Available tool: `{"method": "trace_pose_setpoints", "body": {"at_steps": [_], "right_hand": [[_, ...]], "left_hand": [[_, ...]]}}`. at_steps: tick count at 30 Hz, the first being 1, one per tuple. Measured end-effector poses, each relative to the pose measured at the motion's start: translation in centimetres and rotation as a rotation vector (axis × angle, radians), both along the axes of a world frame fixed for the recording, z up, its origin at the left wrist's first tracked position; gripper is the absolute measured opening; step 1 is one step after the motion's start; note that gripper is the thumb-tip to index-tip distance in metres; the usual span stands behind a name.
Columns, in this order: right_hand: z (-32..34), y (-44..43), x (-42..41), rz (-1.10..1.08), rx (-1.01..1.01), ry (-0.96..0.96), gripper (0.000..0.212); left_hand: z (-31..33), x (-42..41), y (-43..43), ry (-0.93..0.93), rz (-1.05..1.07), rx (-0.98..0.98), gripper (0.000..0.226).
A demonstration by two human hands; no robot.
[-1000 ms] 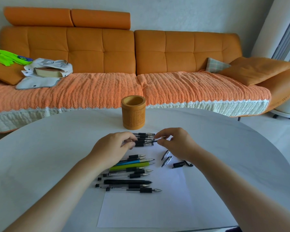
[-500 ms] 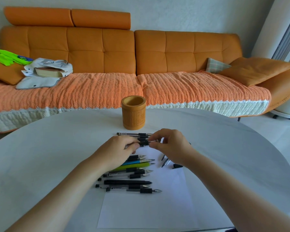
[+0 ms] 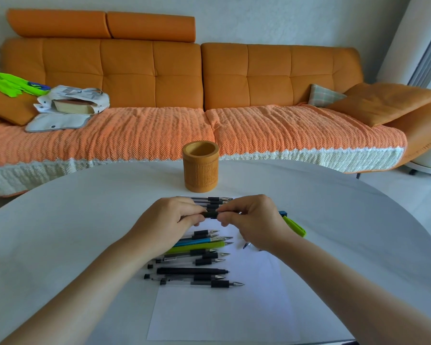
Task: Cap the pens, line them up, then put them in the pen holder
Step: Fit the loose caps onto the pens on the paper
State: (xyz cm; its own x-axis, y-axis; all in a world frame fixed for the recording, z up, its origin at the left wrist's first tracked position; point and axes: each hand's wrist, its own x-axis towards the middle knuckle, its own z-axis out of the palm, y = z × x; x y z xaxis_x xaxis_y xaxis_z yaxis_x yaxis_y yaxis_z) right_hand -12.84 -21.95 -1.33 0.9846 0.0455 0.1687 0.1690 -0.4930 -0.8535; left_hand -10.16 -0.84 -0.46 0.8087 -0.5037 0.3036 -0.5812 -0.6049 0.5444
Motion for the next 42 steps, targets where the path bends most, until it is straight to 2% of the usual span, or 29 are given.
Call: {"method": "trace_pose_setpoints", "body": {"at_steps": [3, 7, 10, 14, 17, 21, 25, 28, 33, 38, 42], "right_hand": [[0.5, 0.2, -0.1, 0.030, 0.059, 0.054, 0.011], [0.5, 0.1, 0.1, 0.039, 0.099, 0.141, 0.010], [0.4, 0.0, 0.8, -0.001, -0.014, 0.063, 0.008], [0.0, -0.4, 1.7, -0.028, -0.239, -0.026, 0.007], [-0.3, -0.5, 2.1, -0.012, -0.253, 0.015, 0.010], [-0.9, -0.5, 2.6, -0.016, -0.307, 0.042, 0.011], [-1.7, -0.2, 3.1, -0.047, -0.402, -0.010, 0.008], [-2.1, 0.4, 3.3, -0.039, -0.520, -0.049, 0.010], [-2.7, 0.8, 4.0, -0.038, -0.622, -0.090, 0.012], [-2.8, 0.7, 4.4, -0.011, -0.676, -0.120, 0.022], [-2.0, -0.6, 4.4, 0.023, -0.632, -0.134, 0.015]], "left_hand": [[0.0, 0.0, 0.2, -0.081, -0.011, 0.004, 0.013], [-0.2, -0.1, -0.2, -0.091, -0.020, 0.025, 0.012], [-0.4, 0.6, -0.5, -0.011, 0.003, 0.043, 0.017], [-0.9, 1.6, -0.7, -0.026, 0.050, 0.038, 0.021], [-1.0, 1.7, -0.6, -0.022, 0.071, 0.034, 0.021], [-1.5, 1.7, -0.1, -0.044, 0.172, 0.125, 0.020], [-2.1, 2.0, 0.4, -0.049, 0.164, 0.181, 0.016], [-2.5, 2.1, 0.6, -0.143, 0.170, 0.257, 0.017], [-2.6, 2.4, 0.6, -0.216, 0.146, 0.261, 0.009], [-2.3, 2.0, 0.4, -0.097, 0.097, 0.275, 0.008], [-2.4, 2.0, 0.5, -0.009, 0.073, 0.359, 0.019]]}}
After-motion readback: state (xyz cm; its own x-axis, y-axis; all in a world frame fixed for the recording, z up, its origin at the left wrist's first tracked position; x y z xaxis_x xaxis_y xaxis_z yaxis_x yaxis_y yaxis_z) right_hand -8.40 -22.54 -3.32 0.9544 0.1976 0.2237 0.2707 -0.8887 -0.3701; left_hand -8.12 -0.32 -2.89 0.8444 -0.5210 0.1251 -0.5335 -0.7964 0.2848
